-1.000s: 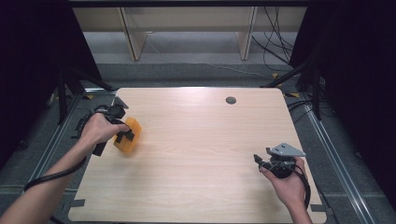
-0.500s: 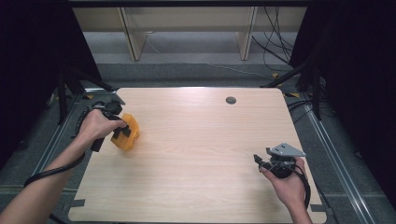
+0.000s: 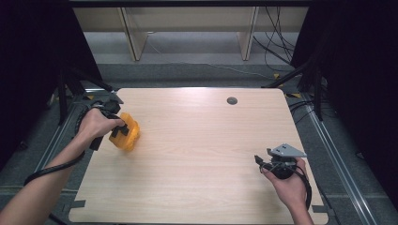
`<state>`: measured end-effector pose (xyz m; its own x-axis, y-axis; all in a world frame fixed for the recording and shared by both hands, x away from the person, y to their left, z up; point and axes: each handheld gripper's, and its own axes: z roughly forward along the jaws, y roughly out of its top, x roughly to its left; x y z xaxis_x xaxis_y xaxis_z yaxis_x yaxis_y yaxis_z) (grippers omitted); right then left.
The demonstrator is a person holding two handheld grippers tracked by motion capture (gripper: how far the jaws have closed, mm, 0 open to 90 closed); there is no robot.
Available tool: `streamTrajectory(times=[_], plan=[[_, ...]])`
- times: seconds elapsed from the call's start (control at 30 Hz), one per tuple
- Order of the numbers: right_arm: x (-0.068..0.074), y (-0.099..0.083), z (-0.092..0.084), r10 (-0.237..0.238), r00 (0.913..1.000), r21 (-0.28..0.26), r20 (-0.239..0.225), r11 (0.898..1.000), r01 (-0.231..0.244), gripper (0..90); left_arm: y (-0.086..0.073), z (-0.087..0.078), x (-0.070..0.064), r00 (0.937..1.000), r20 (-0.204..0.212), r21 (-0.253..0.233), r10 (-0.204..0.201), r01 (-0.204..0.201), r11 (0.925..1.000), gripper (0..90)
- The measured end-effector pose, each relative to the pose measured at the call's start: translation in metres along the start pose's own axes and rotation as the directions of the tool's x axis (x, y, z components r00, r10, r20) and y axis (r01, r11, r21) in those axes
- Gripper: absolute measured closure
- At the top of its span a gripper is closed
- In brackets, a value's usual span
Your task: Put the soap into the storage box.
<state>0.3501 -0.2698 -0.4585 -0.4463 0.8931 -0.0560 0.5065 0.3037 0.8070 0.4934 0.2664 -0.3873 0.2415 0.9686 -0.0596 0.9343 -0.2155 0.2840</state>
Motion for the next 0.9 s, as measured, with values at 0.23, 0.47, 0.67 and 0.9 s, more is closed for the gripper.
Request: streamTrajectory(times=[0.23, 0.47, 0.67, 0.9], plan=[[0.000, 0.000, 0.000, 0.011, 0.9999, 0.006, -0.009, 1.000, -0.011, 44.3, 0.006, 0.001, 0.003, 0.9998, -0.010, 0.009, -0.020, 0.020, 0.9998, 60.5], [0.000, 0.000, 0.000, 0.009, 0.9999, 0.011, -0.011, 1.000, -0.008, 44.2, 0.009, 0.006, 0.002, 0.9989, -0.014, -0.002, -0.044, 0.044, 0.9990, 60.5], [0.000, 0.000, 0.000, 0.013, 0.9998, 0.007, -0.013, 1.000, -0.013, 44.3, 0.014, 0.011, 0.005, 0.9991, -0.022, 0.001, -0.035, 0.035, 0.9994, 60.5], [-0.001, 0.000, -0.001, -0.003, 1.0000, 0.004, 0.003, 1.000, 0.003, 44.3, 0.016, 0.016, 0.007, 0.9991, -0.017, 0.015, -0.039, 0.039, 0.9991, 60.5]])
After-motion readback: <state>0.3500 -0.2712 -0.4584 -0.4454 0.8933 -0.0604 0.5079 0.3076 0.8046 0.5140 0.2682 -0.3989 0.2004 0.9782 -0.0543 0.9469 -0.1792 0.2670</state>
